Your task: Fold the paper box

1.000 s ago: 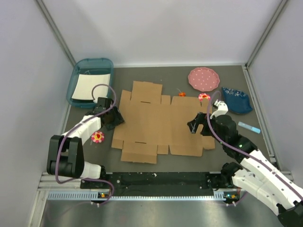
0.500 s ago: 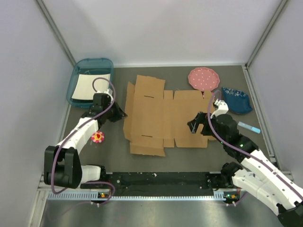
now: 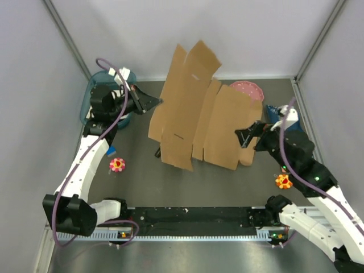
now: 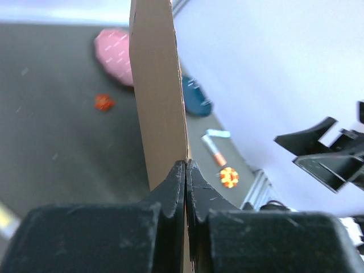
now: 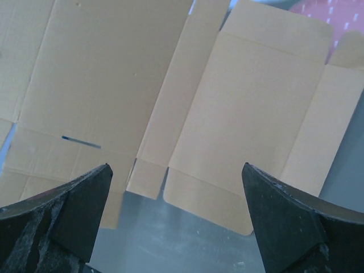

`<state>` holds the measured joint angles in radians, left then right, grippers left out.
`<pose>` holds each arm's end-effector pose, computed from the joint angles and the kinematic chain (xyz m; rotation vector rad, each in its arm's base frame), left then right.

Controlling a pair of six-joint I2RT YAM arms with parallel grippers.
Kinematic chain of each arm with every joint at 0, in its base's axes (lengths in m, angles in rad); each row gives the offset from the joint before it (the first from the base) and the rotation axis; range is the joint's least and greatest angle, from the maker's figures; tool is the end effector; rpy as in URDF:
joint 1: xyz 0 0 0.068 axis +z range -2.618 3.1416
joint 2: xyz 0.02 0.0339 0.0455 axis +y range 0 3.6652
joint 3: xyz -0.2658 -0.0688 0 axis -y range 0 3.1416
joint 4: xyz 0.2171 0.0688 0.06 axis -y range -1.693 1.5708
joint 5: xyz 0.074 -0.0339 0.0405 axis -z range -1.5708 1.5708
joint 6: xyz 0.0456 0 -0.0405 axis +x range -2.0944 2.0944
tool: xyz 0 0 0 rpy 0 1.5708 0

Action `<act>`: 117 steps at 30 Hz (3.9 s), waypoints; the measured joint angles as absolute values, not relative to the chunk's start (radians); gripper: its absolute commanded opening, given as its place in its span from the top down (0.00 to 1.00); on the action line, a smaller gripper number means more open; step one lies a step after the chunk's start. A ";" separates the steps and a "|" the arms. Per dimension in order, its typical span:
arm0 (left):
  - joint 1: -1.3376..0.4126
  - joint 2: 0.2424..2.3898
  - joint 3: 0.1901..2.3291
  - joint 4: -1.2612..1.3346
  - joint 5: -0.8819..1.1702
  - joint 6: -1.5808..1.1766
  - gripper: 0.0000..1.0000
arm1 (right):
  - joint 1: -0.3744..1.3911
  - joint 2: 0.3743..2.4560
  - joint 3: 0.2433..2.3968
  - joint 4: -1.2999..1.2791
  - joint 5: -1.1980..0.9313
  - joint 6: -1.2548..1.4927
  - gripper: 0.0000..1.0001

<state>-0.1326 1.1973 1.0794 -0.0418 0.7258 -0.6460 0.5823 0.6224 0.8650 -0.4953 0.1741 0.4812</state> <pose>0.2462 -0.0634 0.3778 0.1034 1.8396 -1.1827 0.1008 0.0569 0.3491 0.0315 1.8598 0.5893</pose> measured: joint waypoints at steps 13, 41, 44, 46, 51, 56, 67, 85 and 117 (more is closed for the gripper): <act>-0.194 1.237 1.304 0.427 1.095 -1.057 1.00 | 0.582 0.537 1.218 -0.633 0.244 0.379 0.02; -0.199 1.927 1.529 -0.056 1.160 -0.738 0.46 | 0.582 0.476 1.269 -0.758 0.267 0.305 0.01; -0.194 1.972 1.576 -0.074 1.127 -0.751 0.02 | 0.582 0.513 1.251 -0.765 0.255 0.305 0.01; -0.187 1.967 1.626 -0.076 1.097 -0.751 0.02 | 0.582 0.533 1.238 -0.765 0.246 0.305 0.01; -0.158 1.836 1.607 -0.087 0.918 -0.731 0.02 | 0.582 0.554 1.189 -0.760 0.237 0.306 0.01; -0.286 1.383 1.114 -0.106 0.299 -0.790 0.02 | 0.582 0.554 1.124 -0.722 0.236 0.316 0.01; -0.518 0.947 0.585 -0.277 -0.271 -1.070 0.02 | 0.582 0.576 1.048 -0.669 0.165 0.364 0.02; -0.519 0.956 0.276 -0.013 -0.131 -1.157 0.52 | 0.582 0.559 0.980 -0.647 0.128 0.415 0.03; -0.176 1.254 1.284 -0.168 0.945 -0.769 1.00 | 0.582 0.541 1.122 -0.656 0.155 0.385 0.03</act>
